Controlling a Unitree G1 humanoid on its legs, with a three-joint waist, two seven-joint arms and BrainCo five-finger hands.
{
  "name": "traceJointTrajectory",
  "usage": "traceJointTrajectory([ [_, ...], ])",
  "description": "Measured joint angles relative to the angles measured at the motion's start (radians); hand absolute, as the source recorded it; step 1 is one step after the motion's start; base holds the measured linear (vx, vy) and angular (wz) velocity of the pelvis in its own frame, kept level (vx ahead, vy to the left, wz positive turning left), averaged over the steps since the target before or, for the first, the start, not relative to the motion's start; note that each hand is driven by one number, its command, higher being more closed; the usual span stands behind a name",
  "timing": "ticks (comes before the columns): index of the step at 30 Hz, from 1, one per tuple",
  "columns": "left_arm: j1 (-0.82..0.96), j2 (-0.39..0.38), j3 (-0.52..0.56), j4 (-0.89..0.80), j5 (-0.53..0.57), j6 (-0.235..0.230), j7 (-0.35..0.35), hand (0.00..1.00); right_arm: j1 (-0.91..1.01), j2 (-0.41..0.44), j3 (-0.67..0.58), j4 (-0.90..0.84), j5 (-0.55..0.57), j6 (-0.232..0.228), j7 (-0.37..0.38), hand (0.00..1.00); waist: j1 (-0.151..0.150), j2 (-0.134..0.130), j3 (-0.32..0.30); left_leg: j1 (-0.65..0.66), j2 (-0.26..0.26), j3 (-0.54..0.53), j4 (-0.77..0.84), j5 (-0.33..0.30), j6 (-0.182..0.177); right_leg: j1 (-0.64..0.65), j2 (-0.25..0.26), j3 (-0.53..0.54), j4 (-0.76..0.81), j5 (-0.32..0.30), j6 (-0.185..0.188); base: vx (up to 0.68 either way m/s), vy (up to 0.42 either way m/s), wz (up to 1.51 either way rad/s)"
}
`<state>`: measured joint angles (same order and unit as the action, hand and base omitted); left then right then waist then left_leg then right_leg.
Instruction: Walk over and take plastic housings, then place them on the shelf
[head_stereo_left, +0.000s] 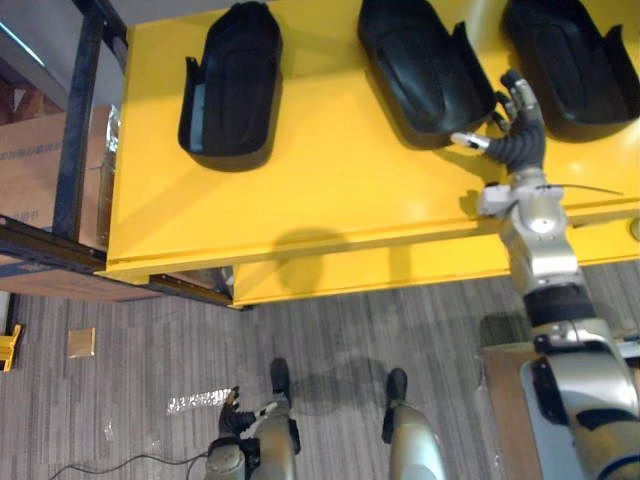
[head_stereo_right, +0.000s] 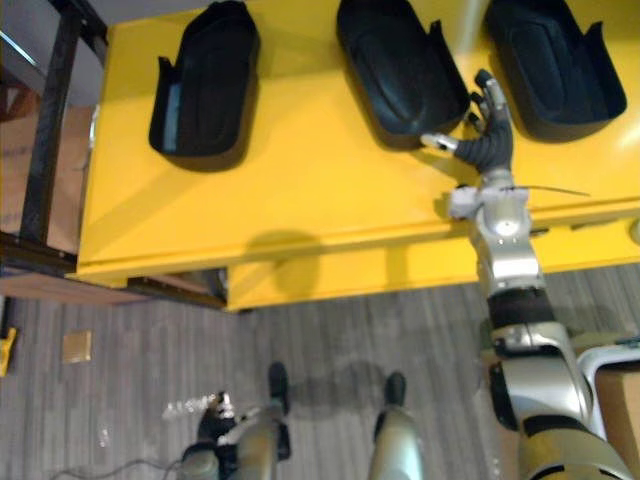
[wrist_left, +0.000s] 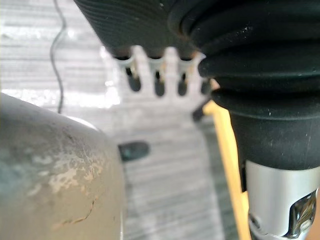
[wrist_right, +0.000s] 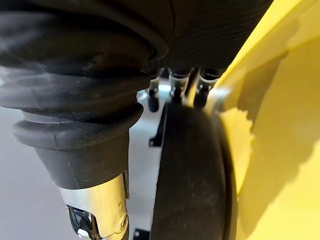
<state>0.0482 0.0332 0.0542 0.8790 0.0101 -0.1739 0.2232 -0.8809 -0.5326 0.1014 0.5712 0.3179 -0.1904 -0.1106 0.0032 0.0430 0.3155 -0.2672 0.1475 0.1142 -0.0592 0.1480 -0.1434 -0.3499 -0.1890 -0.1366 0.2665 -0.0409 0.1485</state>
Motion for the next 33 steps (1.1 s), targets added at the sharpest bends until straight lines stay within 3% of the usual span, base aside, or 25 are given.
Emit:
traceJointTrajectory([
  [16, -0.007, -0.001, 0.001, 0.006, 0.0, 0.001, -0.002, 0.0, 0.02, 0.004, 0.017, -0.009, 0.003, -0.005, 0.041, 0.0, 0.003, 0.0, 0.0, -0.005, 0.0, -0.01, 0.001, 0.0, 0.0, 0.002, 0.0, -0.006, 0.0, -0.001, 0.0, 0.01, -0.003, 0.01],
  [33, -0.008, 0.001, 0.0, 0.01, 0.001, 0.001, -0.009, 0.0, 0.147, 0.004, 0.022, -0.126, 0.003, -0.043, 0.072, 0.0, 0.004, -0.008, -0.004, 0.004, 0.0, -0.002, -0.001, 0.0, 0.0, 0.003, 0.0, -0.001, 0.002, -0.001, -0.001, 0.0, 0.0, 0.0],
])
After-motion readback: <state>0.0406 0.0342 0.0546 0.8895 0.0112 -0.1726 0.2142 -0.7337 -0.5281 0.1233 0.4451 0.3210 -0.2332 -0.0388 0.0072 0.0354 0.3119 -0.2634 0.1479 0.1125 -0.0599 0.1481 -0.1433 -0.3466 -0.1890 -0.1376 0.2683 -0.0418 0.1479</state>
